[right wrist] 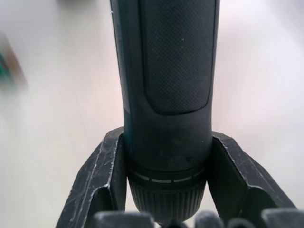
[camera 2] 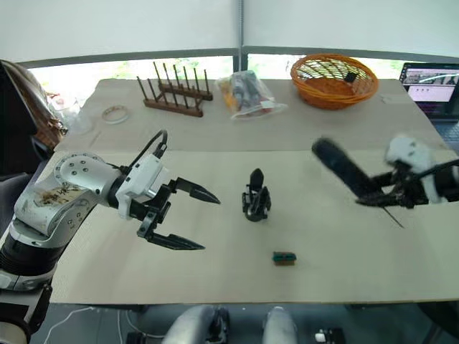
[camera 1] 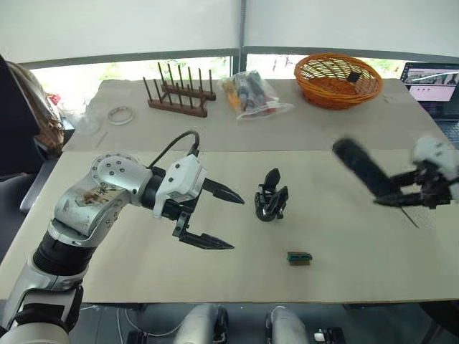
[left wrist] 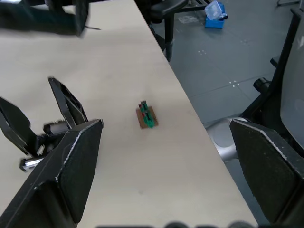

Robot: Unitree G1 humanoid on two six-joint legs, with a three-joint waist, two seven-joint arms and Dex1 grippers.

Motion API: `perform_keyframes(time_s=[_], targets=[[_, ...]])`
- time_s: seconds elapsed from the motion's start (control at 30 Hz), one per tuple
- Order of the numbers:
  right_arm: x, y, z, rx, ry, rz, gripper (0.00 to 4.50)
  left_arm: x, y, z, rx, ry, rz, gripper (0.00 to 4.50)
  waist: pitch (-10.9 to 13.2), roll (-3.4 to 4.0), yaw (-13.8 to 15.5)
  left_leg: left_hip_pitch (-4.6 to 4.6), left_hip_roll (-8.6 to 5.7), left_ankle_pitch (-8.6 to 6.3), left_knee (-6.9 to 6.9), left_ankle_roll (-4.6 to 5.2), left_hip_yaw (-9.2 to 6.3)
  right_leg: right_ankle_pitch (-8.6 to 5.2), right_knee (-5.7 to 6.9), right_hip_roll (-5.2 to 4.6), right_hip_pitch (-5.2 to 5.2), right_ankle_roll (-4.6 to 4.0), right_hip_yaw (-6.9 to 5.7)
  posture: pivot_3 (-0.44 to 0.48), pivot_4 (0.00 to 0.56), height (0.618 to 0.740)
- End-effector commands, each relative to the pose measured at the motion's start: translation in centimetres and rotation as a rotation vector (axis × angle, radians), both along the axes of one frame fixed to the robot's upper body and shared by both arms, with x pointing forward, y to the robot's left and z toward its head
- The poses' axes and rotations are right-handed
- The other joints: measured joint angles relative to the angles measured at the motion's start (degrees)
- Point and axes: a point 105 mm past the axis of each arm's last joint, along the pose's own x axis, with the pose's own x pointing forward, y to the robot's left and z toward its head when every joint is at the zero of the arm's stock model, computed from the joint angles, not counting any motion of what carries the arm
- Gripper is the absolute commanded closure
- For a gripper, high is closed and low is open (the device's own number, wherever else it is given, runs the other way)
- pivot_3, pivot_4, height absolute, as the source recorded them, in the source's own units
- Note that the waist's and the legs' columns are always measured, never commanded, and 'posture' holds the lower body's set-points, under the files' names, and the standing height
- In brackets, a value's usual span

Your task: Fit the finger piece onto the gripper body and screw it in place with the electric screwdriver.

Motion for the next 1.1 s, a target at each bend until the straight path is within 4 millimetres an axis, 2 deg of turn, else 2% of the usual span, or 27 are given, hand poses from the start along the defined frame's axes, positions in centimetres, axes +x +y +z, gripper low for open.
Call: perform_keyframes(time_s=[0.03,0.13,0.17,0.2,0.27,0.37,0.47,0.57,0.63,0.77,0.93,1.1], targets=[[-2.3,1.7,3.5,0.381,-0.222,-0.118,2.55,0.1,0.1,-0.2,-0.009,0.007,-0.007,0.0,0.0,-0.25,0.7,-0.05,-0.02,0.0,0.04,0.0,-0.02,0.0,0.03,-0.02,0.0,0.0,-0.01,0.0,0.15,0.74],[-4.6,2.8,2.3,0.519,-0.368,-0.23,2.55,0.3,0.0,-0.8,-0.042,0.052,0.003,0.0,0.0,-0.34,1.8,-0.06,-0.05,-0.02,0.21,-0.03,-0.27,0.0,0.03,-0.05,0.18,0.0,0.03,0.0,0.15,0.74],[-5.3,3.3,1.9,0.563,-0.39,-0.265,2.55,0.4,-0.1,-1.2,-0.057,0.058,0.012,0.0,0.0,-0.32,1.8,-0.05,-0.17,-0.25,0.15,-0.45,-0.31,0.0,0.02,-0.1,0.18,0.0,0.11,0.0,0.15,0.74],[-5.7,3.7,1.6,0.593,-0.4,-0.29,2.55,0.5,0.0,-1.4,-0.066,0.061,0.019,0.0,0.0,-0.3,1.8,-0.05,-0.22,-0.26,0.15,-0.47,-0.3,0.0,0.03,-0.12,0.14,0.0,0.17,0.0,0.15,0.74],[-7.0,5.3,0.8,0.703,-0.423,-0.346,2.55,0.9,0.1,-3.2,-0.045,0.067,0.037,0.0,0.0,-0.31,1.7,-0.1,-0.36,-0.26,0.12,-0.46,-0.16,0.01,0.28,-0.17,-0.13,0.01,0.4,0.0,0.15,0.74],[-9.8,8.7,-0.7,0.663,-0.427,-0.297,2.55,1.5,-0.1,-4.5,-0.056,0.116,0.053,0.0,-0.1,-0.27,1.6,-0.08,-0.32,-0.16,0.0,-0.55,-0.13,-0.02,0.5,-0.07,-0.34,-0.01,0.4,0.0,0.15,0.74],[-11.1,9.7,-1.2,0.693,-0.449,-0.343,2.55,1.3,-0.4,-5.3,-0.043,0.171,0.011,0.0,-0.1,-0.28,1.2,-0.11,-0.31,0.13,-0.02,-0.22,-0.04,-0.1,0.61,0.1,-0.46,-0.05,0.41,0.0,0.15,0.74],[-12.1,11.3,-1.4,0.641,-0.497,-0.251,2.55,1.4,-0.6,-6.2,-0.027,0.175,-0.016,0.0,-0.1,-0.28,0.4,0.0,-0.3,0.13,-0.02,-0.25,0.04,-0.12,0.65,0.12,-0.45,-0.06,0.53,0.0,0.15,0.74],[-12.3,11.8,-1.5,0.65,-0.511,-0.246,2.55,2.0,-0.9,-7.2,-0.018,0.129,0.005,0.0,-0.1,-0.3,0.4,0.26,-0.31,0.11,-0.07,-0.27,0.06,-0.16,0.61,0.12,-0.47,-0.06,0.58,0.0,0.15,0.74],[-12.3,12.4,-1.3,0.69,-0.508,-0.249,2.55,1.8,-1.3,-8.6,-0.022,0.097,-0.043,0.0,-0.1,-0.33,1.0,0.28,-0.3,0.12,-0.15,-0.26,-0.05,-0.22,0.65,0.11,-0.51,-0.15,0.55,0.0,0.15,0.74],[-11.5,12.4,-2.1,0.664,-0.51,-0.308,2.55,2.6,-3.2,-10.0,-0.072,0.075,-0.038,0.0,-0.2,-0.49,1.2,0.26,-0.3,0.13,-0.1,-0.21,-0.01,-0.23,0.61,0.08,-0.46,-0.16,0.59,0.0,0.15,0.74],[-11.2,12.6,-1.8,0.654,-0.52,-0.291,2.55,3.0,-4.5,-10.9,-0.095,0.043,-0.057,0.0,-0.2,-0.56,1.5,0.25,-0.27,0.07,-0.07,-0.11,0.01,-0.23,0.64,0.07,-0.52,-0.16,0.68,0.0,0.15,0.74]])
